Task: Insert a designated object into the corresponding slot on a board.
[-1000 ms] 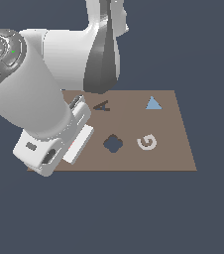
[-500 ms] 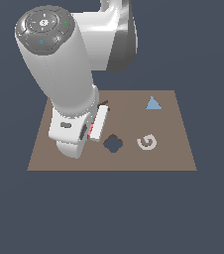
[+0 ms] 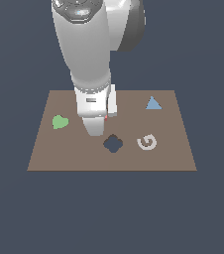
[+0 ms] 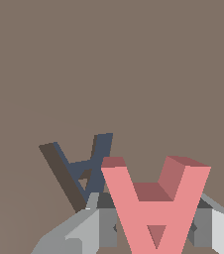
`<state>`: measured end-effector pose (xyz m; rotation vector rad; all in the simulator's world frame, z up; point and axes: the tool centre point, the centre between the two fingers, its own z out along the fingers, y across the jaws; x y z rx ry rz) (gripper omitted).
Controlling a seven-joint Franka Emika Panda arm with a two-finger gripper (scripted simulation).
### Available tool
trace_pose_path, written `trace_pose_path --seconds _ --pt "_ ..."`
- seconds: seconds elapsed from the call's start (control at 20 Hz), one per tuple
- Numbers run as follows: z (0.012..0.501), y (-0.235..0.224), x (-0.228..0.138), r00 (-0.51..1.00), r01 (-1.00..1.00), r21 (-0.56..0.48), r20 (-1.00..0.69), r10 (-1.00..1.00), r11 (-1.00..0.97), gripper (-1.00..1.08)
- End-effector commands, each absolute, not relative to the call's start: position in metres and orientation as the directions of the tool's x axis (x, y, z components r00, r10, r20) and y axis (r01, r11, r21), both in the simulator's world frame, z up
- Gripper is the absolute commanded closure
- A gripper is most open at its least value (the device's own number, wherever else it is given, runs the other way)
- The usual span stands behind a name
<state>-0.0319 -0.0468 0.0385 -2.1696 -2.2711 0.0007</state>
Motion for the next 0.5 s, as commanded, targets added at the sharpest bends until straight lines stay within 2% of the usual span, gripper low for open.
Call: trace_pose_path --seconds 0.0,0.45 --pt "0.039 -0.043 -0.044 -0.097 0.995 0.000 0.000 0.995 0.097 1.08" --pt "0.040 -0.038 -0.070 -0.199 0.980 0.000 0.000 0.980 0.199 1.08"
